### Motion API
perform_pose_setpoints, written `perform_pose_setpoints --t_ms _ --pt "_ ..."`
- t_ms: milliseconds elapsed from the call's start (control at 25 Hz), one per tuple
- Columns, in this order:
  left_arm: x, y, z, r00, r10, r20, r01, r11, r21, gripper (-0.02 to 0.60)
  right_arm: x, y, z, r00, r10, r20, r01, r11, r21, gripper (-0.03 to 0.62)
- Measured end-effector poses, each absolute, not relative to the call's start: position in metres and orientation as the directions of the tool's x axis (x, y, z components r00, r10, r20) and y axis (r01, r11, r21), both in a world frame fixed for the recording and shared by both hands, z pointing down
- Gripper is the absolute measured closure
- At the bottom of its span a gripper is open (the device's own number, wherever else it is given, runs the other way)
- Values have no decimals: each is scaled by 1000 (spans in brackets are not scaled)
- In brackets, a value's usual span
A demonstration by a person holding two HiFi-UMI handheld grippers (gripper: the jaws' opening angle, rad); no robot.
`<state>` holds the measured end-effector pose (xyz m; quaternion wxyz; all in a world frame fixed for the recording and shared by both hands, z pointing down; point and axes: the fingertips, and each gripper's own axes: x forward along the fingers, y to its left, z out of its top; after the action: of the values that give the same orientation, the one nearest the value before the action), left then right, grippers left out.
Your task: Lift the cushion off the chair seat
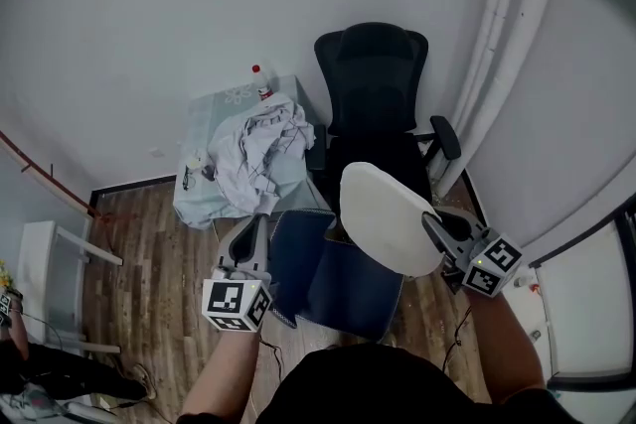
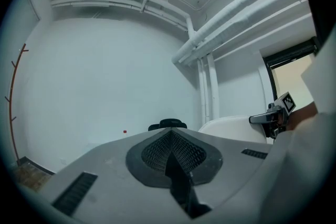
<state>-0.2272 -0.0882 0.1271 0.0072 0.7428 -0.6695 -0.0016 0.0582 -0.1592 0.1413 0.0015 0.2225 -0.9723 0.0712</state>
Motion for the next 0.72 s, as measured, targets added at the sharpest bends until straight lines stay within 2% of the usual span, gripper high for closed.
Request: perform_pose_setpoints --t_ms 720 --pt "-231 -85 136 70 -997 30 -998 -70 -10 577 52 -161 149 -898 -437 51 -439 892 -102 561"
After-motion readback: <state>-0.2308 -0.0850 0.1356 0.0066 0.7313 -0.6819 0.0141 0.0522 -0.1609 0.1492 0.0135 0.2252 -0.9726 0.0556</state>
